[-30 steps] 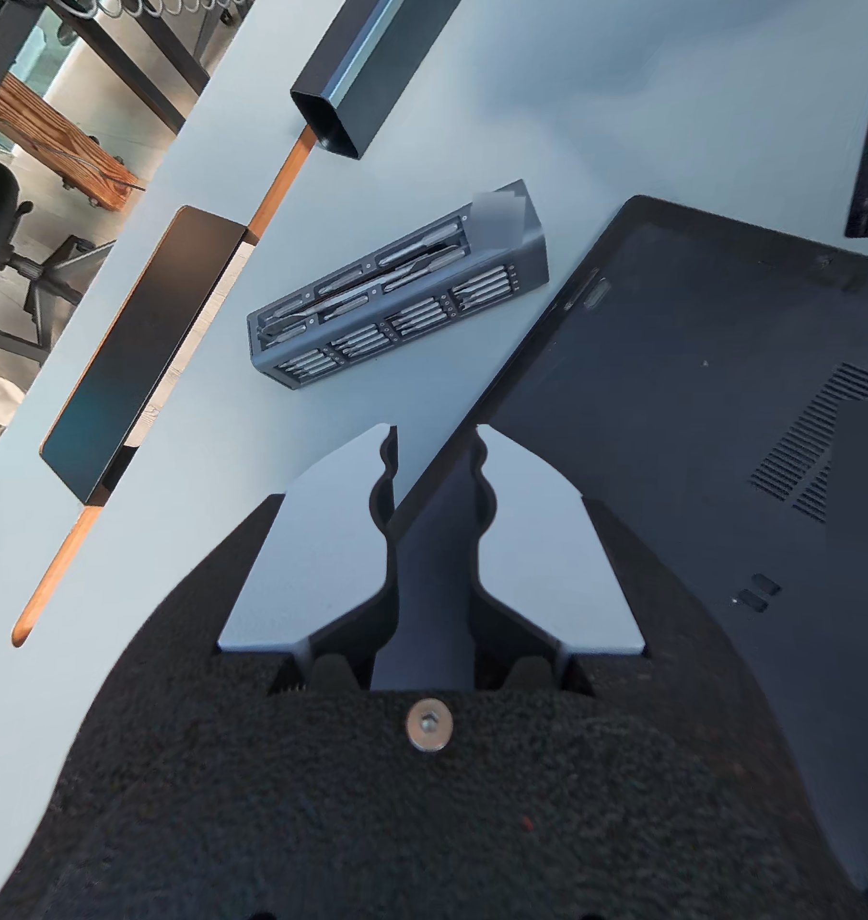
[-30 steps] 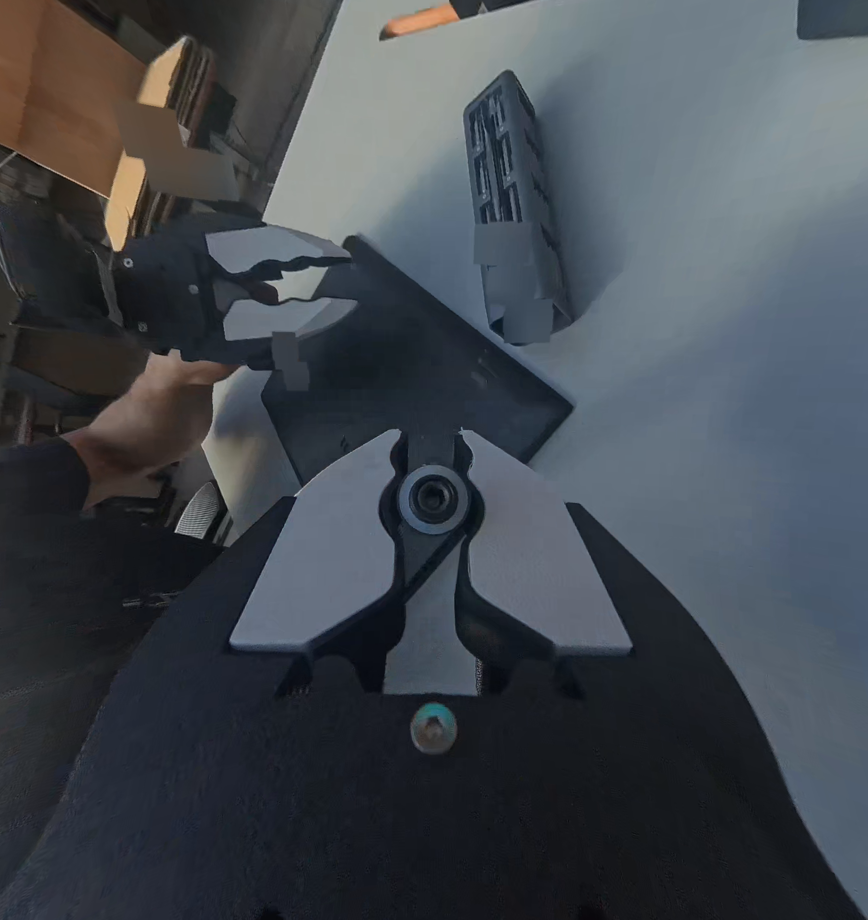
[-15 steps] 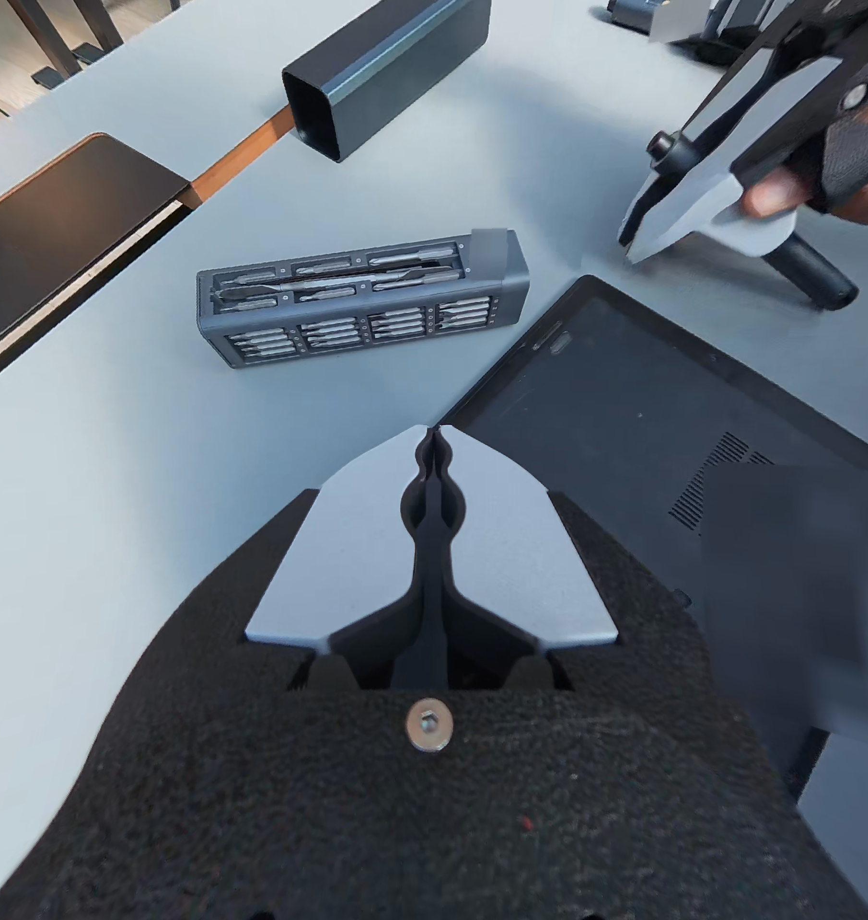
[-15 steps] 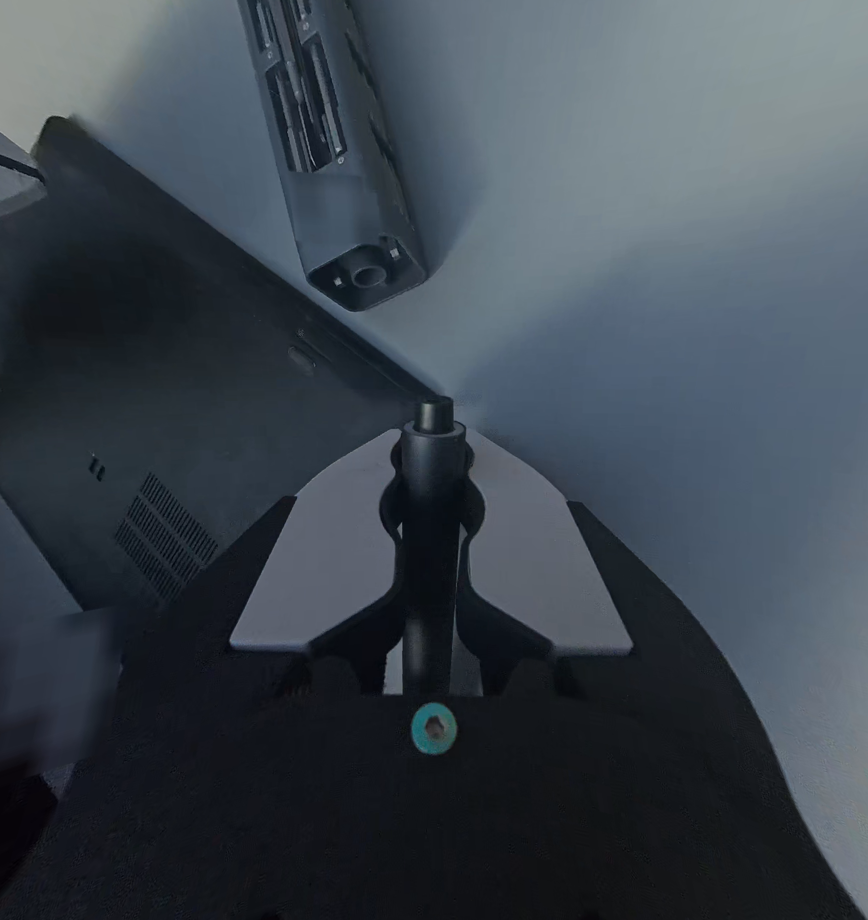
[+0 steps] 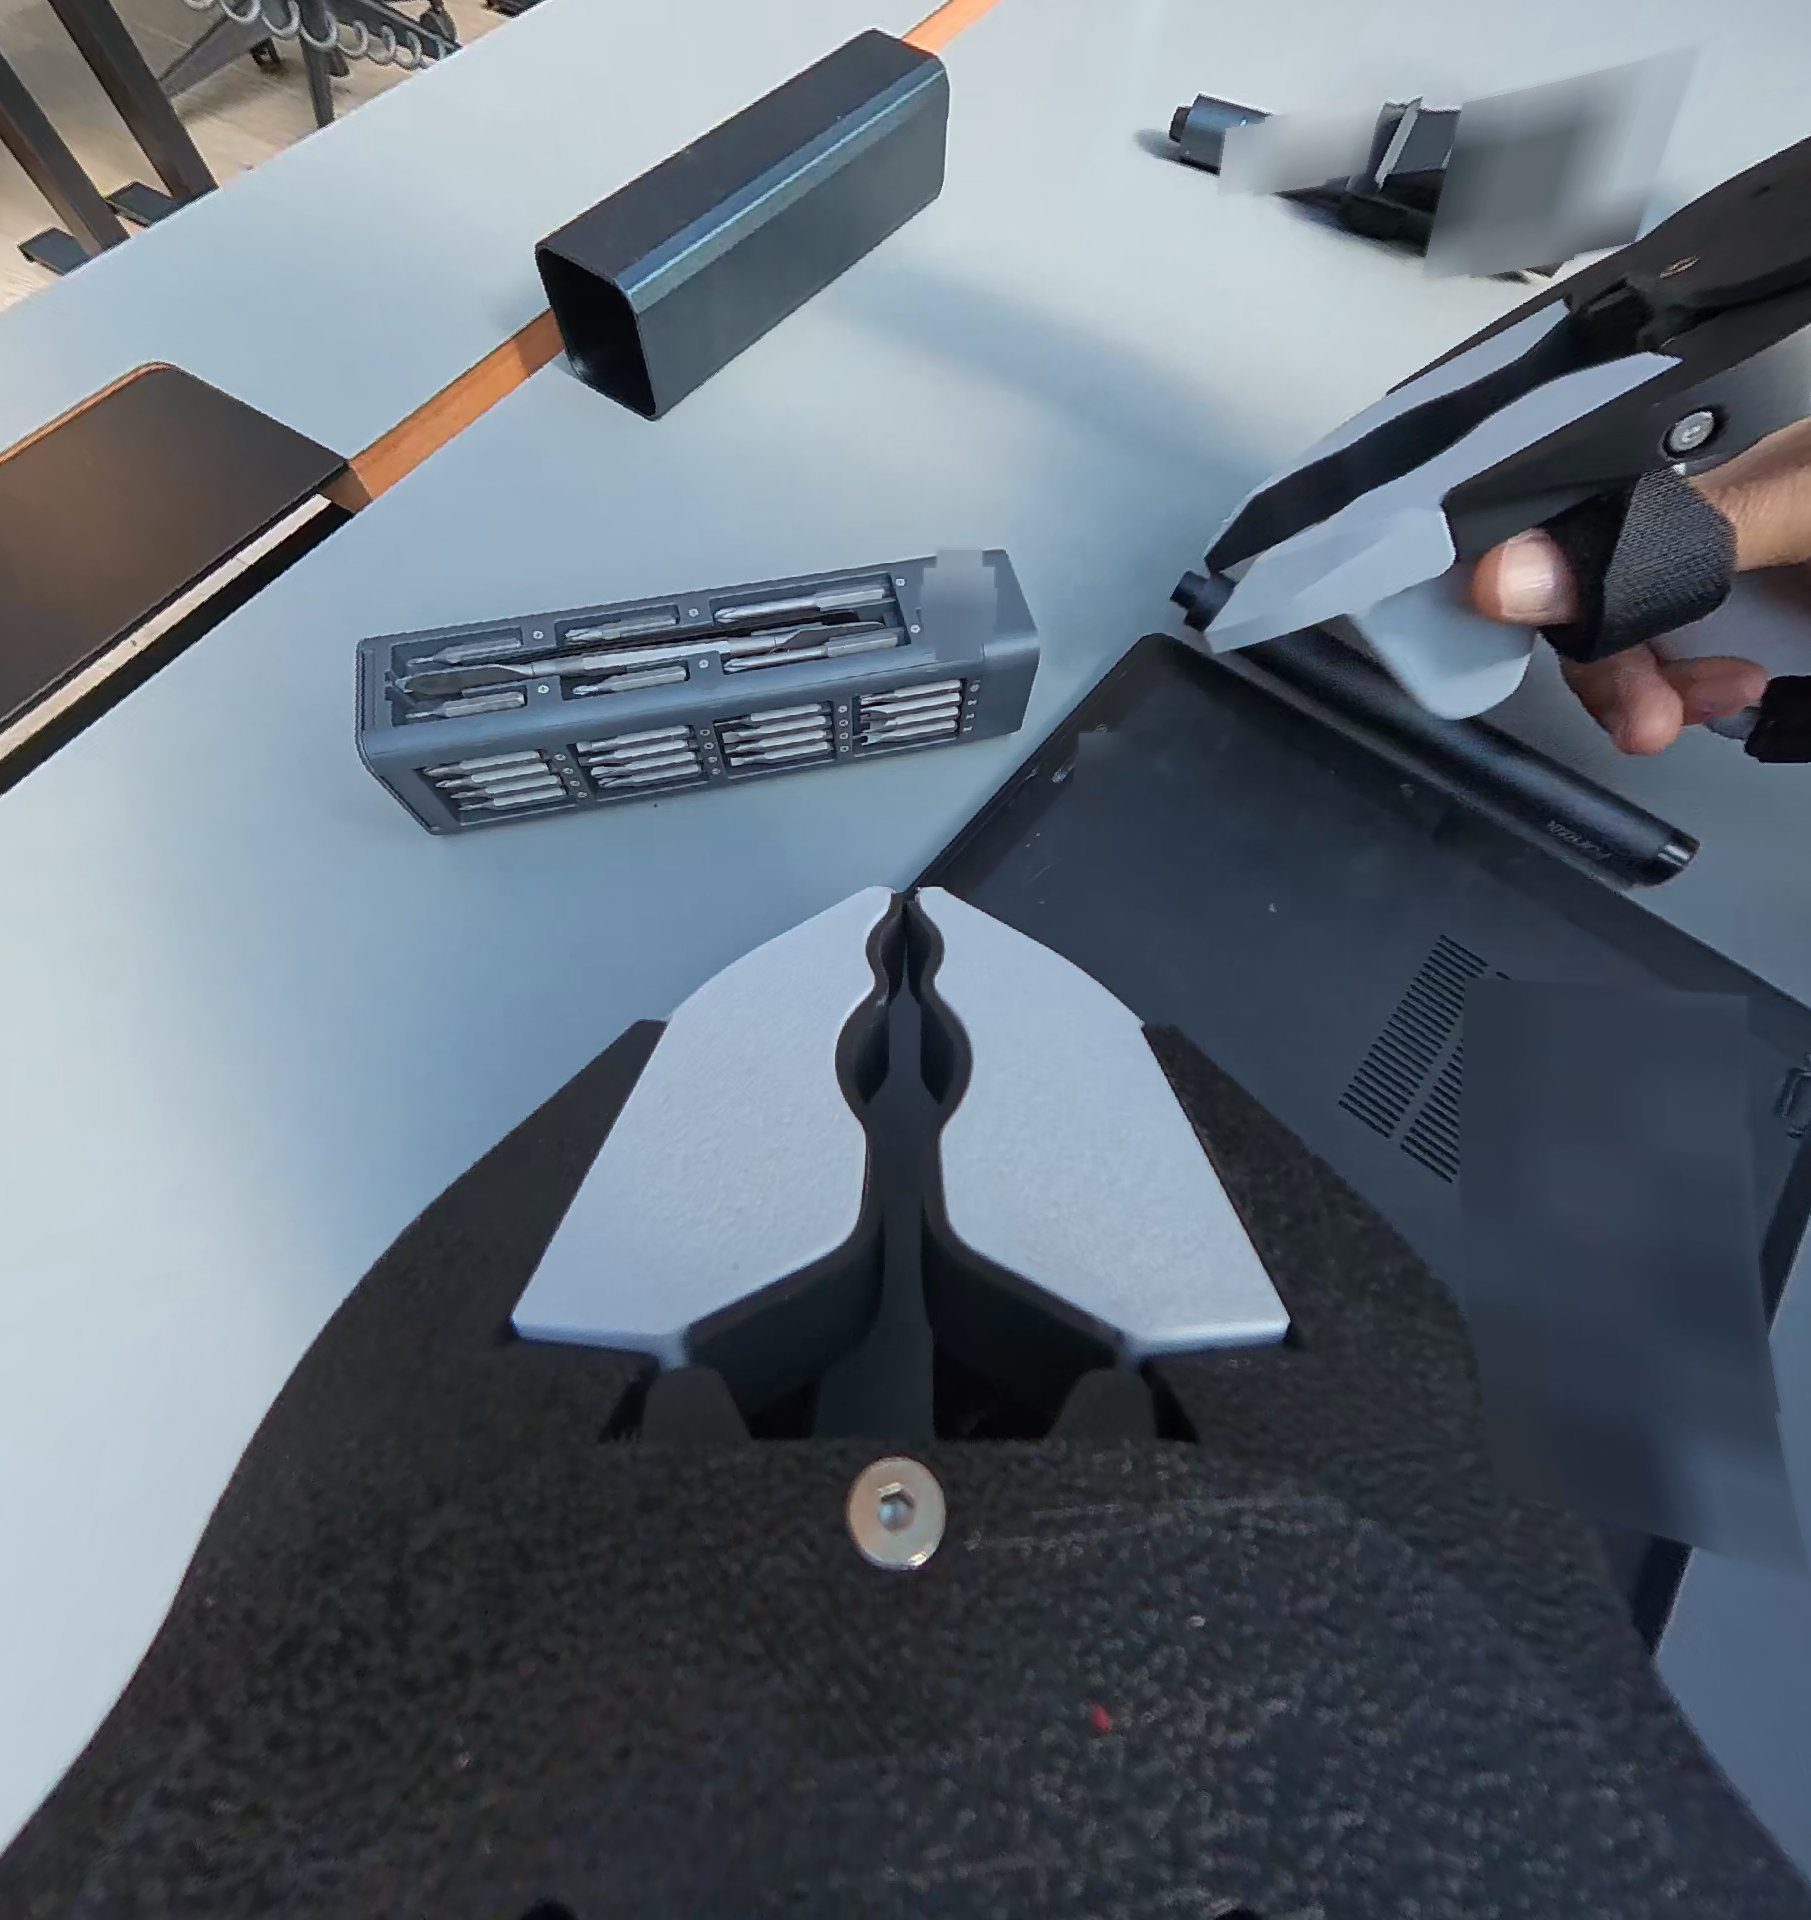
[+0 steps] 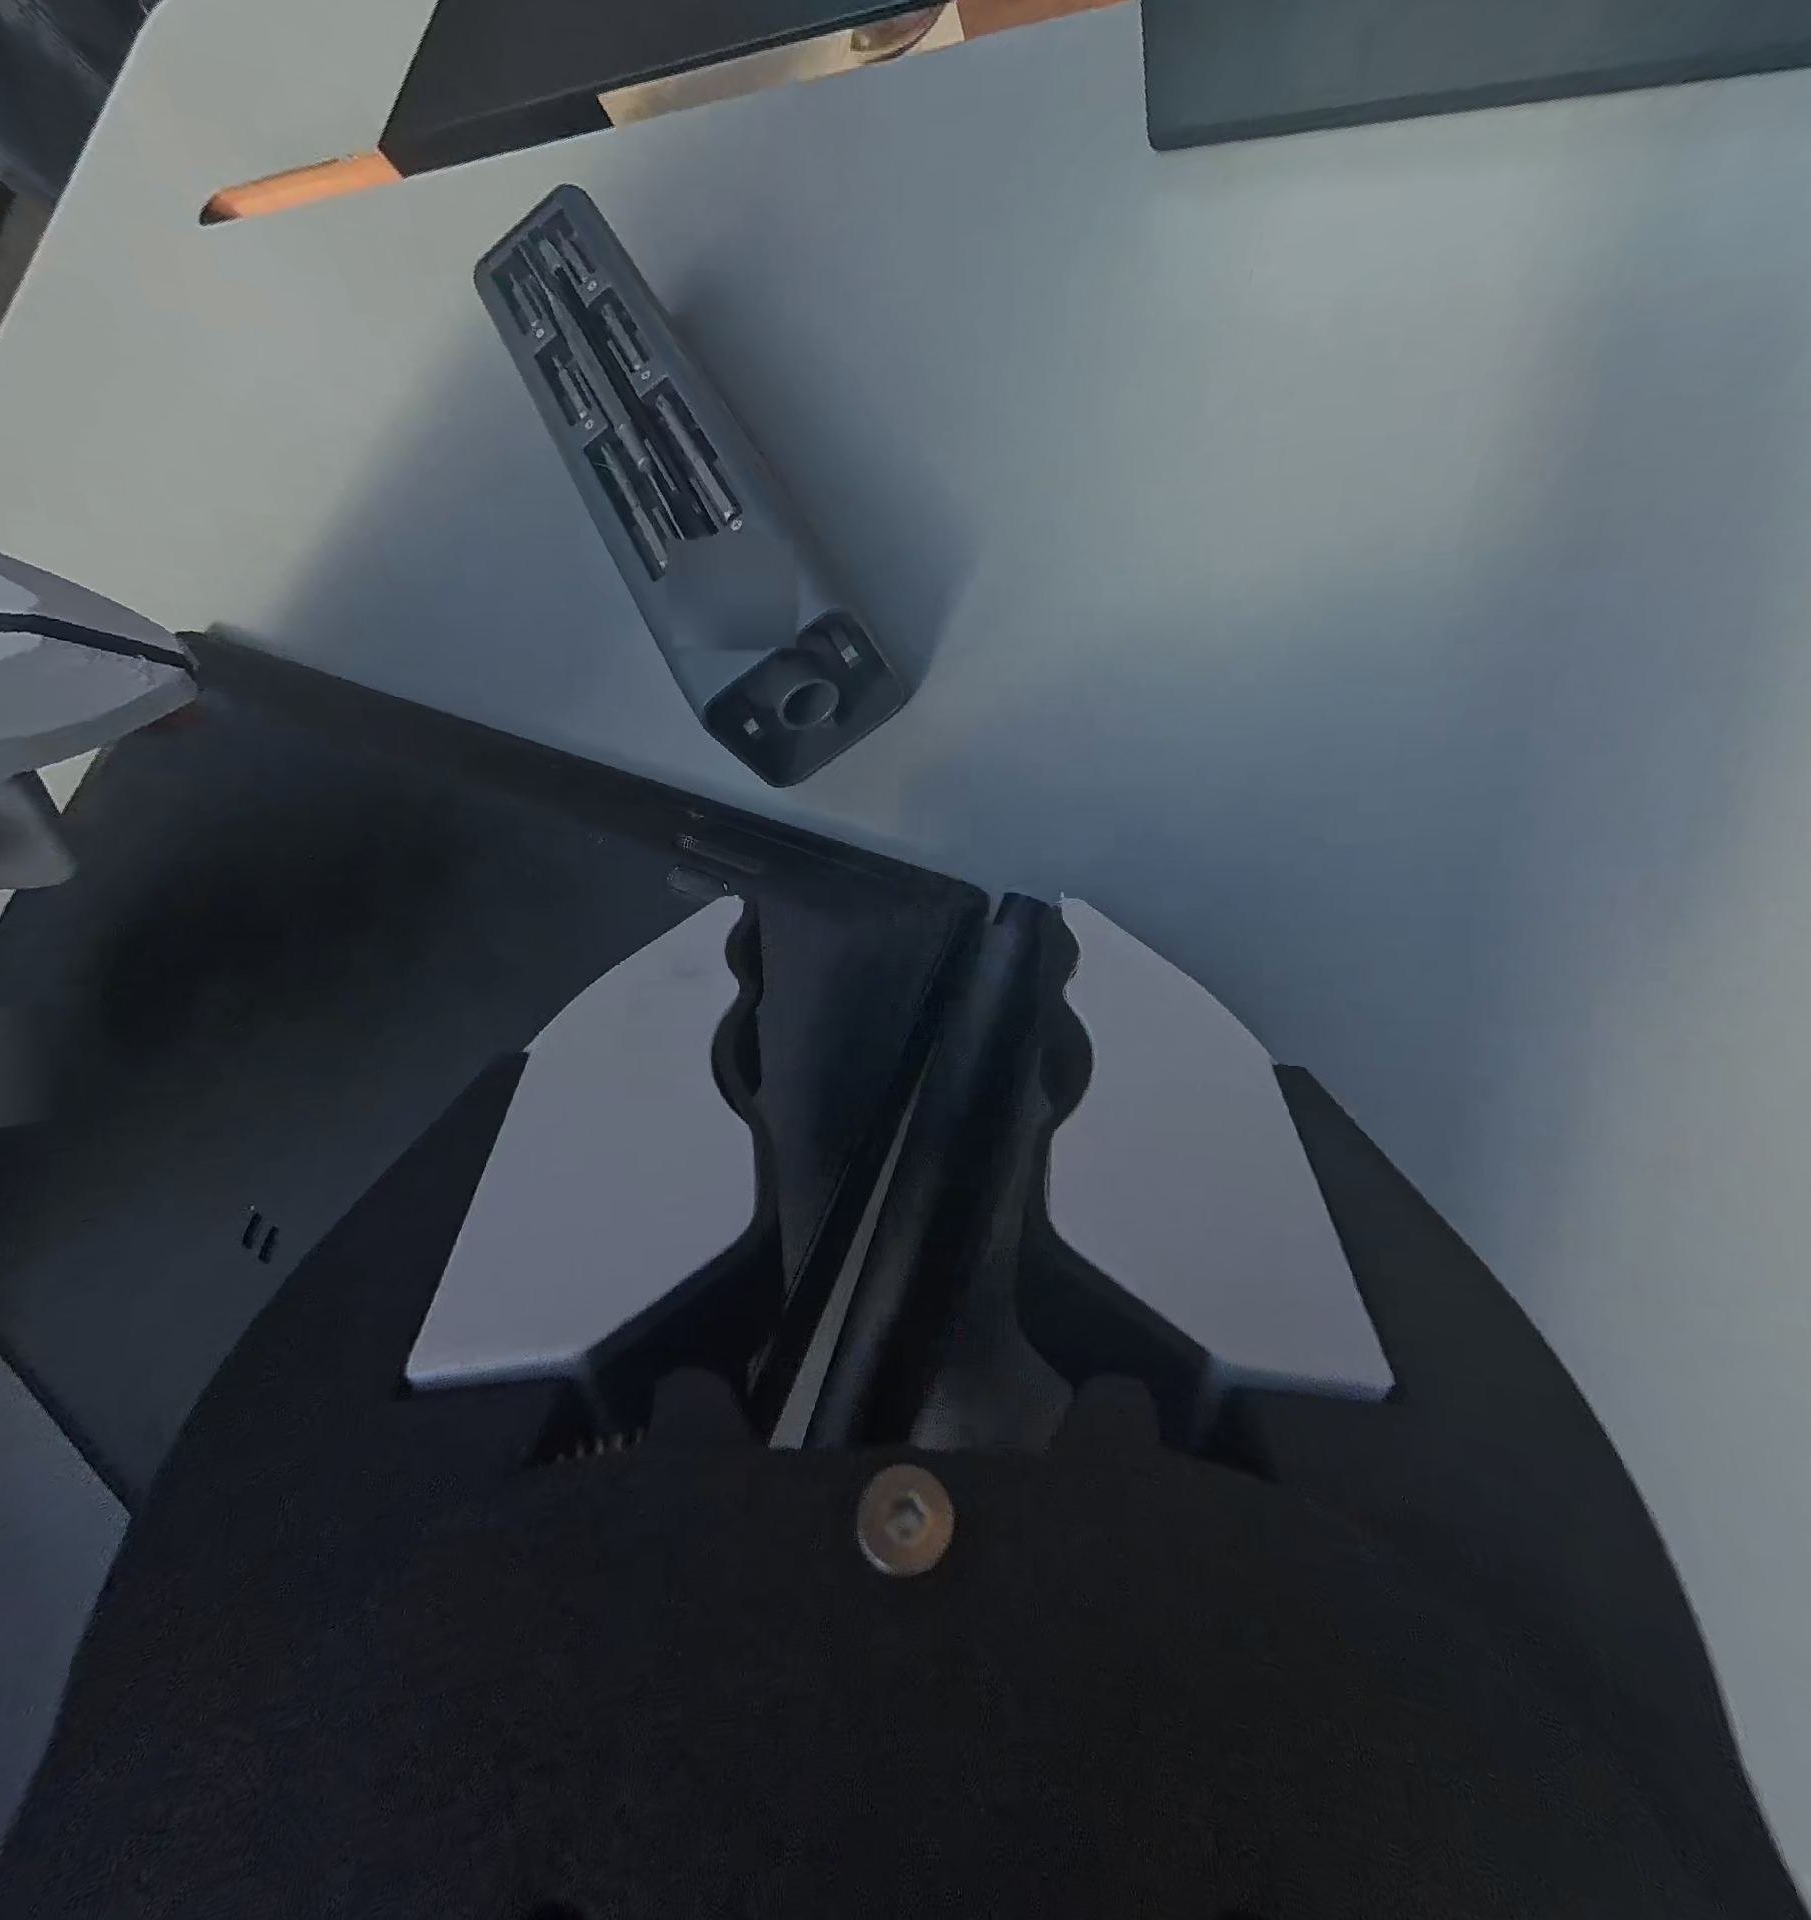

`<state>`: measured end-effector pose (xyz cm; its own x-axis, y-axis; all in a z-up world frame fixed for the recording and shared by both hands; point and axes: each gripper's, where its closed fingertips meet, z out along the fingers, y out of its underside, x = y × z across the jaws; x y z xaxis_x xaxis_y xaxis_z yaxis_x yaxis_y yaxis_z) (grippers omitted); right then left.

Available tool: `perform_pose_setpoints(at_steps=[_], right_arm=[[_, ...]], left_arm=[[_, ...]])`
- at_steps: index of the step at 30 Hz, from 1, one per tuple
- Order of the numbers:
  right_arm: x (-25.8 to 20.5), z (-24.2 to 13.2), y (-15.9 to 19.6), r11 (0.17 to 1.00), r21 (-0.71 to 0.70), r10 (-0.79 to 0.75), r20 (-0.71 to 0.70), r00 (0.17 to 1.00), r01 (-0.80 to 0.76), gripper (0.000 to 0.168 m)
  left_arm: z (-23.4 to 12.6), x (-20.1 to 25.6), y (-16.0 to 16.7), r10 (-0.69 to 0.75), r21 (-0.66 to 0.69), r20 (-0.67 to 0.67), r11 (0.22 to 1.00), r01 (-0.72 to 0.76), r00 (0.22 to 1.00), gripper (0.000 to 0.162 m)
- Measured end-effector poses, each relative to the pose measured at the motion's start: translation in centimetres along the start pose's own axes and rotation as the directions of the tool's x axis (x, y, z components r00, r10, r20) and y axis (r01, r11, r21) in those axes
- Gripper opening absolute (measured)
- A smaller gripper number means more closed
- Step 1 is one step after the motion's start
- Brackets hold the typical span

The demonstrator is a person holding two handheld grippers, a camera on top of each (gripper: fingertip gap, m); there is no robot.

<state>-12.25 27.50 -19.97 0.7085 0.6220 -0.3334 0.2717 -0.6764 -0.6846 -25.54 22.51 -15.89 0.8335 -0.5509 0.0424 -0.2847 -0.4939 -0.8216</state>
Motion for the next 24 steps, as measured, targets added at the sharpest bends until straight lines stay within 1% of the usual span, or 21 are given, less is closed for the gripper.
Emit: perform_pose_setpoints(at_steps=[1,3,9,11,12,13,14,15,16,17,18,20,24], right_arm=[[-0.1,-0.1,-0.1,1.000,0.005,-0.003,0.000,1.000,0.003,0.057],[-0.6,-0.2,-0.2,1.000,0.020,-0.007,0.029,1.000,0.006,0.054],[-0.6,-0.8,-0.2,0.997,0.030,-0.072,0.054,0.996,0.070,0.055],[-0.4,-1.2,-0.8,0.991,0.046,-0.123,0.031,0.992,0.122,0.055],[-0.3,-1.5,-1.2,0.984,0.052,-0.169,0.000,0.986,0.169,0.055],[0.1,-1.8,-1.8,0.969,0.050,-0.237,-0.061,0.970,0.240,0.055],[0.7,-2.3,-2.7,0.934,0.042,-0.345,-0.161,0.925,0.356,0.050],[1.1,-2.9,-3.7,0.871,0.017,-0.468,-0.271,0.841,0.491,0.040],[1.3,-3.5,-4.7,0.795,-0.031,-0.574,-0.362,0.735,0.606,0.027],[1.3,-3.9,-5.6,0.729,-0.078,-0.641,-0.427,0.637,0.681,0.013],[1.0,-4.2,-6.5,0.688,-0.101,-0.669,-0.472,0.575,0.718,0.003],[0.3,-4.3,-8.0,0.657,-0.112,-0.680,-0.516,0.521,0.745,0.000],[-0.8,-3.4,-9.7,0.649,-0.093,-0.662,-0.559,0.500,0.755,0.000]], left_arm=[[0.0,0.0,0.0,0.006,0.001,0.006,1.000,-0.006,1.000,0.000],[-0.1,0.0,-0.1,0.011,0.002,0.012,1.000,-0.011,1.000,0.000],[-0.3,-0.1,0.1,0.032,-0.010,0.035,0.999,-0.031,0.999,0.000],[-0.3,-0.1,0.2,0.046,-0.018,0.047,0.999,-0.046,0.998,0.000],[-0.3,-0.2,0.2,0.049,-0.021,0.051,0.999,-0.048,0.997,0.000],[-0.3,-0.2,0.2,0.051,-0.023,0.054,0.998,-0.050,0.997,0.000],[-0.3,-0.2,0.2,0.056,-0.026,0.061,0.998,-0.055,0.997,0.000],[-0.3,-0.3,0.3,0.064,-0.030,0.068,0.998,-0.062,0.996,0.000],[-0.2,-0.3,0.3,0.072,-0.033,0.074,0.997,-0.069,0.995,0.000],[-0.2,-0.2,0.2,0.077,-0.034,0.079,0.997,-0.074,0.994,0.000],[-0.1,-0.2,0.2,0.077,-0.036,0.079,0.997,-0.075,0.994,0.000],[0.0,0.0,0.1,0.075,-0.036,0.082,0.997,-0.073,0.994,0.000],[0.0,0.0,-0.2,0.087,-0.030,0.112,0.996,-0.084,0.990,0.000]])
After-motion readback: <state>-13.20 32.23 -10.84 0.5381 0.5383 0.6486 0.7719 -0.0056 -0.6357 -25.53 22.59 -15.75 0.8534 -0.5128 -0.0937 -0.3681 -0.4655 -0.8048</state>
